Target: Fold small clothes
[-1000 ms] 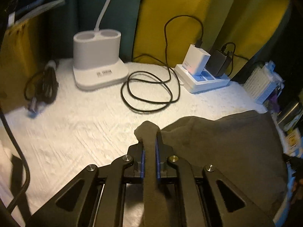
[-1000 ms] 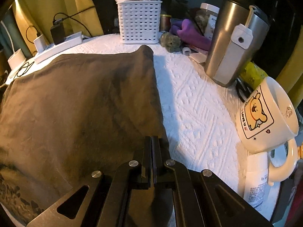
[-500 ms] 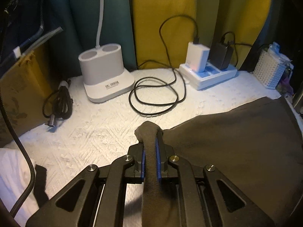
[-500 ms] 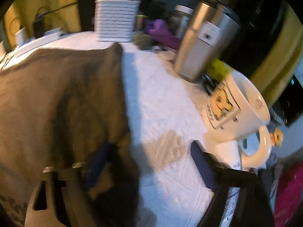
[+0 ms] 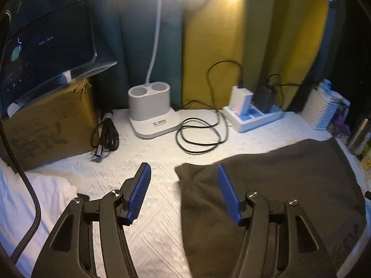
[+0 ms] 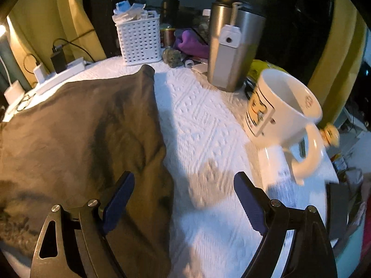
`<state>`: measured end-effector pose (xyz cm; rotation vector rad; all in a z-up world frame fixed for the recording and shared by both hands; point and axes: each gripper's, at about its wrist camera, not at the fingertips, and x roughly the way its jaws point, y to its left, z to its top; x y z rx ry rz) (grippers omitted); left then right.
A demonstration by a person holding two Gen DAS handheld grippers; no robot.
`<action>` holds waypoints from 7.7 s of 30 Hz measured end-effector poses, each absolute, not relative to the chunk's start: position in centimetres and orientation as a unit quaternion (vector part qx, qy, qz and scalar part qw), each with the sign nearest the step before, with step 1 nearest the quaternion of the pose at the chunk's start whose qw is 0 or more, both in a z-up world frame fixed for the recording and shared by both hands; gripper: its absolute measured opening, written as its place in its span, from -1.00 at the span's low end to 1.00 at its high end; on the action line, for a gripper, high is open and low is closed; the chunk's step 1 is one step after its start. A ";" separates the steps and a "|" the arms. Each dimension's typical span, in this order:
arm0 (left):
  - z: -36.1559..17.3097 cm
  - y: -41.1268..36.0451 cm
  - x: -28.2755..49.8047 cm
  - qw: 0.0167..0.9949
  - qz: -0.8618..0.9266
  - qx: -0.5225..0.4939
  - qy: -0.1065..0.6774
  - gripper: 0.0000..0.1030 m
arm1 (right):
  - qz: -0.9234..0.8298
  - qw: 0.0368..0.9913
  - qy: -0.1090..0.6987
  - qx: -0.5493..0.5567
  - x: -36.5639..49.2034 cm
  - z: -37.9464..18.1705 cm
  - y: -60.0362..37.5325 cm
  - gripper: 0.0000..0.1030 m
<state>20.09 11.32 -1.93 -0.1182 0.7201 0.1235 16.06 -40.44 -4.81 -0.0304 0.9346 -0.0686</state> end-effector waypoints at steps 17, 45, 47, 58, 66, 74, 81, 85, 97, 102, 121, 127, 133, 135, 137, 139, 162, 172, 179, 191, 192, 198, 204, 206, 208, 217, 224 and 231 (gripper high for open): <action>-3.3 4.9 11.0 0.927 -0.025 -0.068 0.369 0.16 | -0.023 0.892 0.451 0.033 6.9 -6.2 -39.2 0.72; -7.8 5.4 8.6 0.896 0.002 -0.099 0.433 0.16 | 0.060 0.889 0.441 0.109 8.6 -7.5 -35.5 0.88; -7.9 5.4 9.0 0.894 0.004 -0.100 0.436 0.16 | 0.061 0.893 0.433 0.109 9.5 -7.5 -35.3 0.88; -8.7 5.9 11.2 0.886 0.017 -0.103 0.453 0.16 | 0.057 0.904 0.410 0.110 13.8 -7.8 -34.3 0.88; -8.7 6.4 12.6 0.884 0.020 -0.103 0.456 0.16 | 0.079 0.903 0.410 0.105 16.4 -7.9 -32.3 0.74; -8.8 7.7 13.6 0.883 0.022 -0.105 0.458 0.16 | 0.073 0.904 0.416 0.072 18.7 -8.0 -30.4 0.16; -9.1 8.3 14.1 0.883 0.011 -0.114 0.456 0.16 | 0.079 0.901 0.422 0.063 19.5 -8.1 -30.4 -0.61; -8.5 8.8 14.0 0.888 0.006 -0.112 0.446 0.16 | 0.080 0.900 0.423 0.066 19.5 -7.5 -30.2 -0.69; -7.5 10.9 12.5 0.899 -0.003 -0.123 0.420 0.16 | 0.103 0.918 0.380 0.031 19.3 -2.2 -25.2 -0.71; -6.9 11.7 11.6 0.904 -0.012 -0.125 0.408 0.16 | 0.132 0.920 0.369 0.005 18.8 -0.6 -21.1 -0.72; -6.3 15.1 7.6 0.913 -0.012 -0.155 0.377 0.16 | 0.240 0.878 0.396 -0.121 14.2 -3.8 -5.5 -0.72; -6.4 16.0 6.7 0.914 -0.010 -0.160 0.373 0.16 | 0.254 0.858 0.427 -0.128 13.7 -5.5 -3.5 -0.72; -6.5 16.5 6.0 0.915 -0.009 -0.164 0.370 0.16 | 0.252 0.846 0.450 -0.137 13.4 -6.1 -1.8 -0.57; -6.4 16.7 5.8 0.915 -0.007 -0.165 0.367 0.16 | 0.266 0.840 0.454 -0.129 13.2 -6.0 -1.3 -0.09; -6.3 16.9 5.6 0.916 -0.006 -0.166 0.366 0.16 | 0.288 0.834 0.456 -0.117 12.7 -5.9 -0.7 0.42; -6.2 17.1 5.4 0.916 -0.004 -0.166 0.364 0.16 | 0.300 0.829 0.454 -0.125 12.1 -6.0 0.2 0.44; -3.1 14.2 6.1 0.928 0.035 -0.114 0.354 0.16 | 0.391 0.832 0.384 -0.086 7.4 0.7 -4.0 0.67; -1.8 6.9 10.8 0.928 -0.013 -0.061 0.367 0.17 | 0.317 0.862 0.396 -0.027 11.2 -0.2 -13.4 0.68; -1.6 1.6 14.1 0.921 -0.043 -0.028 0.386 0.17 | 0.258 0.878 0.403 -0.009 13.5 -1.8 -19.2 0.68; -2.9 -5.6 18.2 0.897 -0.079 0.034 0.434 0.17 | 0.204 0.883 0.423 0.012 17.1 -5.5 -25.7 0.68; -3.0 -6.0 18.5 0.895 -0.082 0.037 0.436 0.17 | 0.203 0.882 0.424 0.016 17.3 -5.7 -26.0 0.67; -3.7 -9.3 21.1 0.884 -0.103 0.057 0.453 0.17 | 0.187 0.886 0.423 0.022 18.7 -6.3 -28.1 0.68; -6.0 -12.8 23.3 0.866 -0.110 0.098 0.479 0.17 | 0.183 0.887 0.422 0.024 20.0 -6.8 -29.3 0.68; -7.0 -13.6 24.2 0.856 -0.108 0.119 0.491 0.17 | 0.184 0.884 0.429 0.038 20.6 -7.2 -29.8 0.67; -7.8 -14.0 25.0 0.849 -0.106 0.132 0.500 0.17 | 0.191 0.883 0.425 0.053 20.8 -7.1 -30.3 0.68; -7.2 -12.7 24.9 0.862 -0.130 0.133 0.471 -0.66 | 0.216 0.877 0.423 0.076 21.4 -7.2 -30.6 0.68; -3.7 -7.1 23.9 0.904 -0.077 0.077 0.414 -0.90 | 0.220 0.873 0.433 0.043 21.6 -7.2 -28.6 0.68; -2.8 0.1 22.8 0.924 -0.020 0.006 0.381 -0.92 | 0.237 0.873 0.426 0.030 21.8 -6.0 -25.3 0.68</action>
